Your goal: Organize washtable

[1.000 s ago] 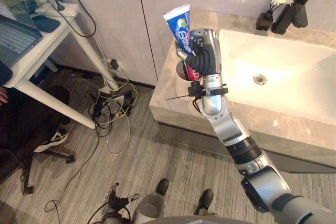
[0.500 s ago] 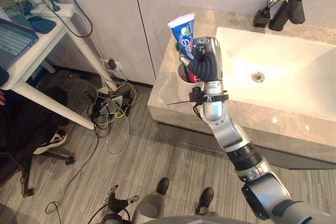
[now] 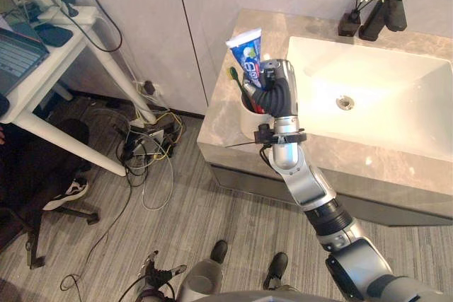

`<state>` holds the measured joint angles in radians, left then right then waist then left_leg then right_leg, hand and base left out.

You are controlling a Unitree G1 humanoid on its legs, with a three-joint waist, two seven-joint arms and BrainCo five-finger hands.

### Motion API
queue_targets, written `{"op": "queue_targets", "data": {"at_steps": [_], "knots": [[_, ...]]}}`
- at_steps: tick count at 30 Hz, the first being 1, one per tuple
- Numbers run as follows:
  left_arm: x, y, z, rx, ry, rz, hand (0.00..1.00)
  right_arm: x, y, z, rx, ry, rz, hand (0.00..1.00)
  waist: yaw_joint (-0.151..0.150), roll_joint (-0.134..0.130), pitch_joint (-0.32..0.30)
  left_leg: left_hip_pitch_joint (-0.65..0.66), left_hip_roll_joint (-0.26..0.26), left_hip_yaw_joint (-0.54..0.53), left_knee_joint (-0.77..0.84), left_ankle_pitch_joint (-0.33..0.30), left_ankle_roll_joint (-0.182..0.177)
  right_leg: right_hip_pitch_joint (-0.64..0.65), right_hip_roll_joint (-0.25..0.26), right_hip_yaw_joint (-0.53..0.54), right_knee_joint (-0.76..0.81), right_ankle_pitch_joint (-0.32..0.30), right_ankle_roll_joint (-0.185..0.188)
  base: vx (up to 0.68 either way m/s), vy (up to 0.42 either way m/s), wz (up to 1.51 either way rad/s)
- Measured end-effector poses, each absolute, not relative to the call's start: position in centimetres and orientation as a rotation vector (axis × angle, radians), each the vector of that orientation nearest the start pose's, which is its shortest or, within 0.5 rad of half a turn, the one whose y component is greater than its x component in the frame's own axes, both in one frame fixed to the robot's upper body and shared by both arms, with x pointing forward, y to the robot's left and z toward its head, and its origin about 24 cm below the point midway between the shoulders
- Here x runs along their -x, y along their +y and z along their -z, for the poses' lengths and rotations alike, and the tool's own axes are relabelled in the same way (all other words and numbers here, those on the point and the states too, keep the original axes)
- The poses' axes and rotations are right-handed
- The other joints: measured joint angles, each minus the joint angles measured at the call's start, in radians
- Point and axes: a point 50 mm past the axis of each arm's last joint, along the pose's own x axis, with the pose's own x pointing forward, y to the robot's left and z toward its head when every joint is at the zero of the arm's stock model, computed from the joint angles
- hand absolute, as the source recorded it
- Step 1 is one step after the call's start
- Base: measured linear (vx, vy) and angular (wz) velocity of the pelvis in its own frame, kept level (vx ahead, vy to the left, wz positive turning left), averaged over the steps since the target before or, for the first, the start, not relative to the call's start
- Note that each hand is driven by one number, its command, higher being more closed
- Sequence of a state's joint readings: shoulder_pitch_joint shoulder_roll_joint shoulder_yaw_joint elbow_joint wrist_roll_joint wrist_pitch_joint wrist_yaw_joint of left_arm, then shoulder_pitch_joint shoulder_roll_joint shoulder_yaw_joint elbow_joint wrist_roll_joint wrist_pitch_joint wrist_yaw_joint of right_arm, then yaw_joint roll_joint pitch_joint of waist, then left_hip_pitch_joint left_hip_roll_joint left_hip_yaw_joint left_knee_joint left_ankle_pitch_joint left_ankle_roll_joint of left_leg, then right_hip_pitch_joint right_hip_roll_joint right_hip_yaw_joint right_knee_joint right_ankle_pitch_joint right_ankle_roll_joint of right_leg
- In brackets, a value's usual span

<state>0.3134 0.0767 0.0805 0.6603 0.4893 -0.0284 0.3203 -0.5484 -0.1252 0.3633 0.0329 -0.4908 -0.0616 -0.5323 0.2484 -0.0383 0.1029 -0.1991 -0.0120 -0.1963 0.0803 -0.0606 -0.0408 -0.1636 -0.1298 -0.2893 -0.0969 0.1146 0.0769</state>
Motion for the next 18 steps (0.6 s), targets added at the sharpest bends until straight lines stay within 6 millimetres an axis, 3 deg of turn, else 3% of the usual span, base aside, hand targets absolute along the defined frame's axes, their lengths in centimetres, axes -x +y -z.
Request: {"op": "queue_targets", "data": {"at_steps": [1, 2, 18], "knots": [[-8.6, 21.5, 13.0, -0.632, 0.873, -0.226, 0.00, -30.1, -6.3, -18.8, 0.493, -0.799, 0.124, 1.00, -0.001, -0.001, -0.001, 0.000, 0.000, 0.000, 0.001, 0.000, 0.000, 0.000, 0.000, 0.000, 0.000, 0.001, 0.000, 0.00, 0.000, 0.00], [-8.5, 21.5, 13.0, -0.634, 0.877, -0.227, 0.00, -30.1, -6.2, -18.7, 0.492, -0.796, 0.122, 0.00, -0.003, -0.002, -0.002, 0.000, 0.000, 0.001, 0.001, 0.000, 0.000, 0.000, 0.000, 0.001, 0.000, 0.001, 0.000, 0.00, 0.000, 0.00], [-7.9, 22.1, 13.2, -0.650, 0.910, -0.249, 0.00, -29.5, -6.0, -16.9, 0.470, -0.748, 0.109, 0.00, -0.024, -0.025, -0.032, 0.000, 0.001, 0.012, 0.007, 0.001, -0.002, 0.000, 0.000, 0.006, -0.001, 0.008, -0.002, 0.00, 0.001, -0.01]]}}
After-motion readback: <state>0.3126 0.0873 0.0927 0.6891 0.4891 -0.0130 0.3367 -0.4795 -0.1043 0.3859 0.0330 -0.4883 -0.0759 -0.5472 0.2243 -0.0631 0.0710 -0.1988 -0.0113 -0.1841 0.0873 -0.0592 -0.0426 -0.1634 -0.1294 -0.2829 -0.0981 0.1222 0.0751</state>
